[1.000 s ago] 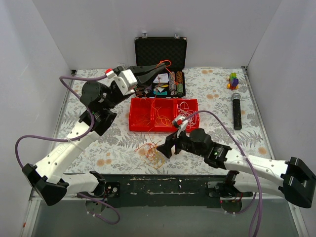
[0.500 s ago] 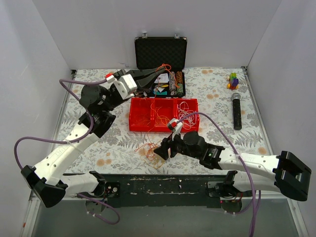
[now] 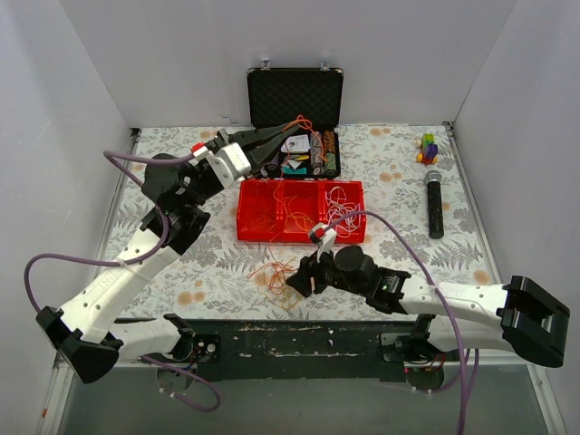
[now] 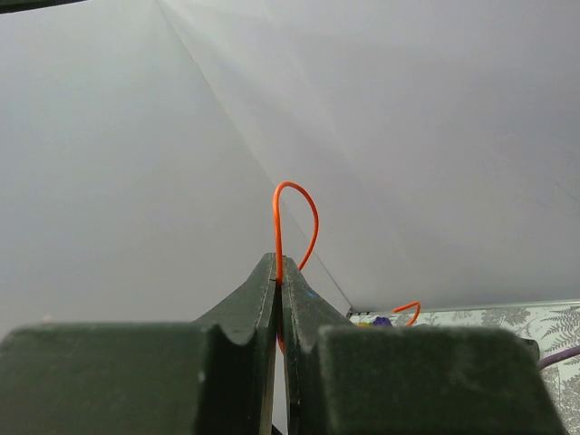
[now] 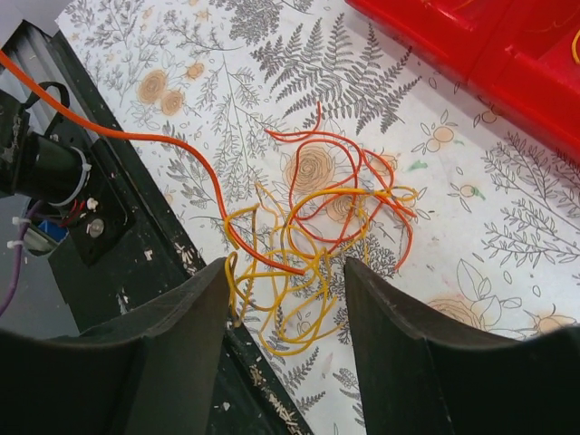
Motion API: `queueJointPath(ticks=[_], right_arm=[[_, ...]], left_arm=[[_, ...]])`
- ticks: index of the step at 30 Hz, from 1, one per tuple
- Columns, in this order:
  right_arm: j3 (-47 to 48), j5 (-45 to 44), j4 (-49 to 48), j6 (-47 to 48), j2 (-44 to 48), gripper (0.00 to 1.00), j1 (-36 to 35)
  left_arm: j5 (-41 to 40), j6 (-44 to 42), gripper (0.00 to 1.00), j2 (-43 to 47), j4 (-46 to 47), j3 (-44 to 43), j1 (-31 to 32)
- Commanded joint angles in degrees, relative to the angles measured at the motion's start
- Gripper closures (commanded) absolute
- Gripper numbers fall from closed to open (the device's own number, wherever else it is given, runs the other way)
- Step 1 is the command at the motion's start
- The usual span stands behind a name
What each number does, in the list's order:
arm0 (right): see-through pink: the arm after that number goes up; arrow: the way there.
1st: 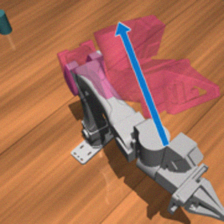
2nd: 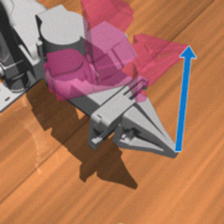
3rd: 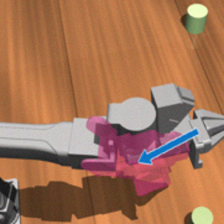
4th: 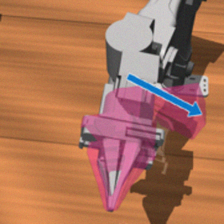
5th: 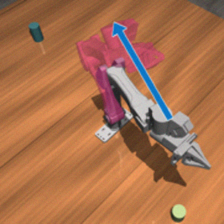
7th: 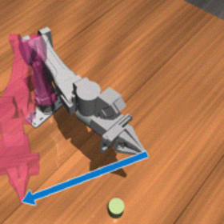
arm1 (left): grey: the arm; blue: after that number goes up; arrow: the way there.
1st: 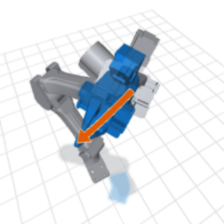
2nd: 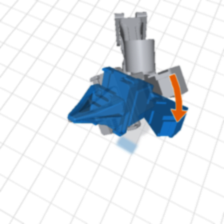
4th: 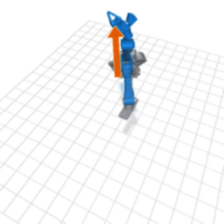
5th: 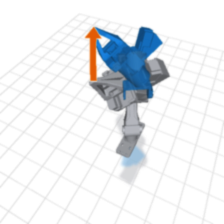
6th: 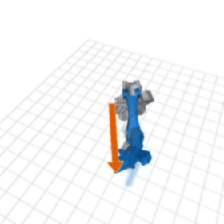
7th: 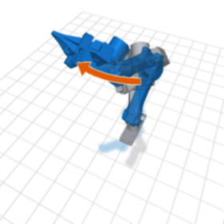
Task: Untangle the cables
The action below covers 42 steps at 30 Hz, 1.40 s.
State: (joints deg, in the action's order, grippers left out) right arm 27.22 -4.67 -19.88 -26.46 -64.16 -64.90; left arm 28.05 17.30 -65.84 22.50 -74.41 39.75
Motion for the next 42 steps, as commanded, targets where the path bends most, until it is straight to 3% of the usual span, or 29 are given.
queueJointPath(ticks=[1, 3, 8, 16, 28, 42], right_arm=[[-0.59, -2.19, -2.44, -0.96, 1.67, 0.44, -0.49], [-0.24, -2.80, -1.75, -1.05, 1.93, 0.56, -0.40], [-1.99, -5.61, -1.22, -1.75, 4.39, 0.99, -0.57], [-6.99, -8.87, 3.62, -4.91, 8.52, 0.99, -0.40], [-9.38, -11.77, 8.27, -6.68, 16.52, 0.99, -0.49], [-10.79, -13.88, 11.26, -7.73, 21.88, 0.99, -0.40]], left_arm=[[0.42, -1.30, 1.00, 1.95, 0.09, -0.03, -0.28], [0.25, -1.39, 1.00, 2.04, 0.09, 0.06, -0.28], [-0.45, -2.88, 1.00, 2.21, -0.88, 0.06, -0.28], [-7.66, -16.14, 1.00, -0.51, -3.42, -4.87, -0.28], [-9.15, -23.01, 1.00, 0.81, 2.01, 13.67, -0.63], [-9.68, -27.24, 1.00, -1.57, 7.20, 19.91, -1.25]])
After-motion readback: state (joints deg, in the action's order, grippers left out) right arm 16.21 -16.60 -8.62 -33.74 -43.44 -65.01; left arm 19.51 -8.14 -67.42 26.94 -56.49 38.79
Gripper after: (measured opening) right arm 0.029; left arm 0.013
